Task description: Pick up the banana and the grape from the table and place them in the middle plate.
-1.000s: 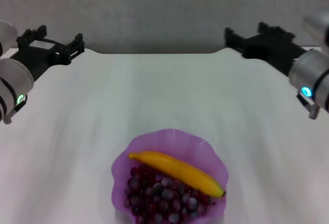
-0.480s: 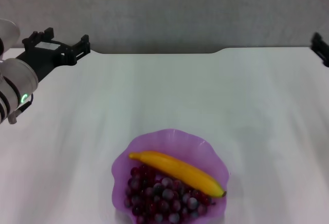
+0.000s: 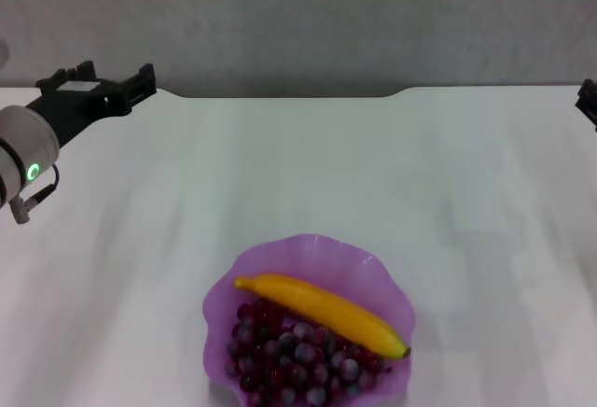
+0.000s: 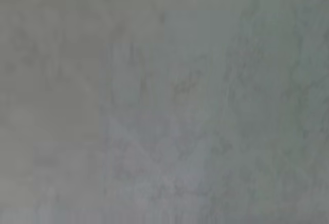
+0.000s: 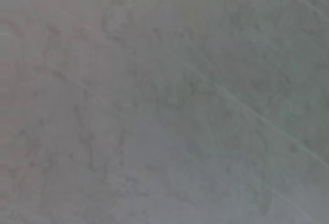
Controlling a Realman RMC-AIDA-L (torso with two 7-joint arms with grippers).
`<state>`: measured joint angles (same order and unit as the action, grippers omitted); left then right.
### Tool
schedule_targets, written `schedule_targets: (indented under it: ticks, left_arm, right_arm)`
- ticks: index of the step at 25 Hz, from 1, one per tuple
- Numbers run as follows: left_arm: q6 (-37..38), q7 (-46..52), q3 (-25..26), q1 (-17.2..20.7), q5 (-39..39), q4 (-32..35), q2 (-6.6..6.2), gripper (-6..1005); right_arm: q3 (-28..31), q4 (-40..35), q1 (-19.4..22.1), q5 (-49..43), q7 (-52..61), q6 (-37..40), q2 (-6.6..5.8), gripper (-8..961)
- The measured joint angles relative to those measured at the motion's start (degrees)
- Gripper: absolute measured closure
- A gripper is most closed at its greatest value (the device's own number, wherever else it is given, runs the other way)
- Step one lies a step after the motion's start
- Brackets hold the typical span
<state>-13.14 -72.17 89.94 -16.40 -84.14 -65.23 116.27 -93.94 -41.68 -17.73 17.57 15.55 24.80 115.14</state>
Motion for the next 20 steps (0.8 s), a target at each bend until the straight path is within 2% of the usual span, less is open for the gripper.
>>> schedule_targets:
  ticks: [7,16,20]
  left_arm:
    - [-7.4,-17.0,5.0,-0.7,17.5,4.9,0.06,221]
    - [-7.7,-21.6,5.3,-0.5,19.4,5.5,-0.04,234]
    - [-5.6,-27.5,4.1,-0.3,19.2,5.4,0.08,235]
  right_arm:
    - [-1.0,-0.2,-0.1,-0.1,0.0,0.1,0.06,87]
    - [-1.8,-0.2,-0.1,-0.2,-0.1,0.0,0.08,87]
    - [-2.0,-0.3,-0.1,-0.3,-0.1,-0.1,0.08,87]
